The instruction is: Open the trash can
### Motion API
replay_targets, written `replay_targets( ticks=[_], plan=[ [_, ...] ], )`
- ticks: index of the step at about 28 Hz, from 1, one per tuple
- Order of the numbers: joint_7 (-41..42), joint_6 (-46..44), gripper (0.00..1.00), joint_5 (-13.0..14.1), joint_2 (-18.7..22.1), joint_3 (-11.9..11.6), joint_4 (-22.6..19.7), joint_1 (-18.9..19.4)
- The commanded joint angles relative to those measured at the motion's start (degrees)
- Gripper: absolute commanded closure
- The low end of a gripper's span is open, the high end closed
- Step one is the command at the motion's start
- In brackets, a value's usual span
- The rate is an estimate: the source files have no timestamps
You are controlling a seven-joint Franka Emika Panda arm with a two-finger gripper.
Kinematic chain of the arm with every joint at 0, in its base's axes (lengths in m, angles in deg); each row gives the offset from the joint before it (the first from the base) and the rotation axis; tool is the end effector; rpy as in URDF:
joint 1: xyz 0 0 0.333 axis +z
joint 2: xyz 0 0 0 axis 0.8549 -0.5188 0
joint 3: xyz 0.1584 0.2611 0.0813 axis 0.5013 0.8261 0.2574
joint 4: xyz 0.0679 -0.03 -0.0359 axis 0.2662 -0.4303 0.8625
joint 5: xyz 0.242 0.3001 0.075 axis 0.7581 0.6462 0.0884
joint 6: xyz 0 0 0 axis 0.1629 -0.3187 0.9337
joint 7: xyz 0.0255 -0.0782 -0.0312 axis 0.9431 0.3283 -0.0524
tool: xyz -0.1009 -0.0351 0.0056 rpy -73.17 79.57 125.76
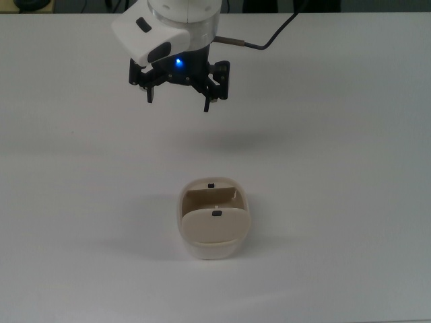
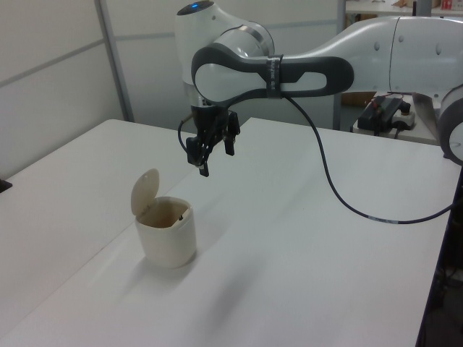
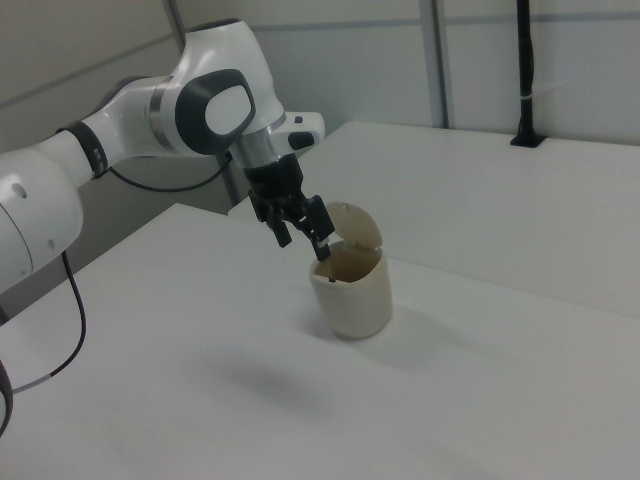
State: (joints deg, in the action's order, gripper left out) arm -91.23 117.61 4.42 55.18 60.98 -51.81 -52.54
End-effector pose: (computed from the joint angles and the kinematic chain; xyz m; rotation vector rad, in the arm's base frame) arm 0.6636 0.0420 0.5674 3.0373 -0.2001 0.0926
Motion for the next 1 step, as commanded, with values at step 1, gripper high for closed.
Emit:
replay_targets(
  ticks=[1],
  plan=[
    [1.4, -1.3, 0.0, 0.3, 1.7, -0.5, -1.5, 0.2]
  ],
)
